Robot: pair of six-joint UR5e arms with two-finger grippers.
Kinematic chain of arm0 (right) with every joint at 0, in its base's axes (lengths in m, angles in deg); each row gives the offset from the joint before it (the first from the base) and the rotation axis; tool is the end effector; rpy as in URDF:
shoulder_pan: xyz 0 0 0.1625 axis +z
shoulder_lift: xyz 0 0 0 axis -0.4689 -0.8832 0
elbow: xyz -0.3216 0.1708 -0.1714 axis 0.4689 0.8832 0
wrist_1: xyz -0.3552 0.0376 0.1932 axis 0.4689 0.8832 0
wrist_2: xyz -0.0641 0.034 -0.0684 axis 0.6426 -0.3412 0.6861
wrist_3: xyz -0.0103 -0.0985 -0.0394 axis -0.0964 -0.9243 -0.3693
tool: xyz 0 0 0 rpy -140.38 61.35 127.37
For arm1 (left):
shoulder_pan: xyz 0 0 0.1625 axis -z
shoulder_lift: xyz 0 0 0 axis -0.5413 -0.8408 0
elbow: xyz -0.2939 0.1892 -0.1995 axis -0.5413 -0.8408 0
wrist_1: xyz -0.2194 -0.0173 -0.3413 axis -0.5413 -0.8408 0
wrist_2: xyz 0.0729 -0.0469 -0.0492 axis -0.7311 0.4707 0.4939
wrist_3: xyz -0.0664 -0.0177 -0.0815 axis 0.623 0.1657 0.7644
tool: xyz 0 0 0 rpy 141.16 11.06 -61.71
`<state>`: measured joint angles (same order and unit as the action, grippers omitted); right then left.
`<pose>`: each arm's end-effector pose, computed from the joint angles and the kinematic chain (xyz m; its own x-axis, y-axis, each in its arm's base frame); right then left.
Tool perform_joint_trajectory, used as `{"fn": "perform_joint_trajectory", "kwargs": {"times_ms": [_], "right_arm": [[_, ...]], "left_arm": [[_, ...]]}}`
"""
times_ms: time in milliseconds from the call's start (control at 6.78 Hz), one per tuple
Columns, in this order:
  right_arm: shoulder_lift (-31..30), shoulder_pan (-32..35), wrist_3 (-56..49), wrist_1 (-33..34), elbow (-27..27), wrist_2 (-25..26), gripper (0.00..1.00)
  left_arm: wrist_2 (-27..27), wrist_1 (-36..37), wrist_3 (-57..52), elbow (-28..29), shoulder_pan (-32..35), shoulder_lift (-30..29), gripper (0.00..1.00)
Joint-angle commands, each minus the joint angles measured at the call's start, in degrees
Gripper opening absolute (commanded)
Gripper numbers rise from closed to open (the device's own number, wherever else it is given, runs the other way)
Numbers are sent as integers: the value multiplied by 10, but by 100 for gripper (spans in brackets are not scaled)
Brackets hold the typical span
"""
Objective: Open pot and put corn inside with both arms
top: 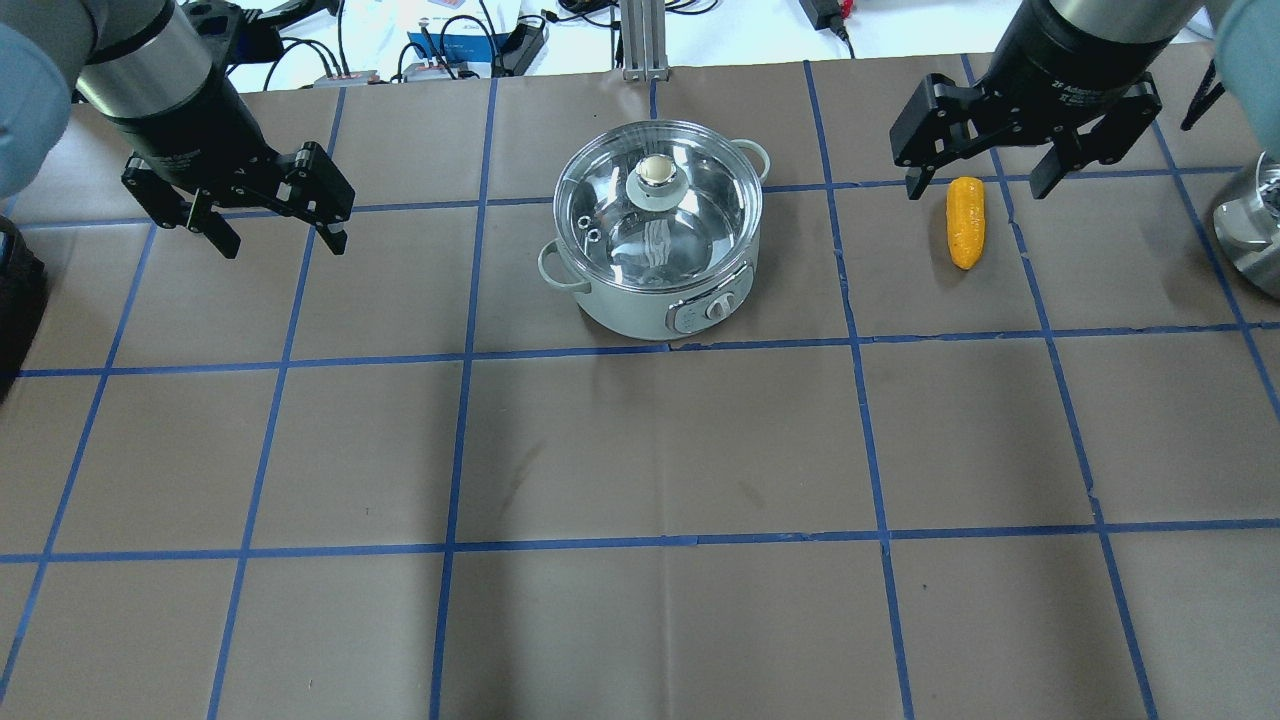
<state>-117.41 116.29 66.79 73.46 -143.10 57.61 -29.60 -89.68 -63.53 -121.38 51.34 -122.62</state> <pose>0.1229 -0.4784 0.4967 -0.9991 0.0267 -0.0327 0.0291 0.9966 -0.0776 -0.0795 -0.5082 0.4446 -0.9999 0.0068 -0.0136 0.0060 0.9982 0.0589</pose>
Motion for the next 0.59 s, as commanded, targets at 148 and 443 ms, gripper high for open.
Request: {"fn": "perform_joint_trajectory", "kwargs": {"times_ms": [148,443], "right_arm": [[0,0,0,-2,0,0,100],[0,0,0,-2,2,1,100]], "left_arm": [[-3,3,1,-1,7,3,100],[-1,11,16,30,11,-9,100]]}}
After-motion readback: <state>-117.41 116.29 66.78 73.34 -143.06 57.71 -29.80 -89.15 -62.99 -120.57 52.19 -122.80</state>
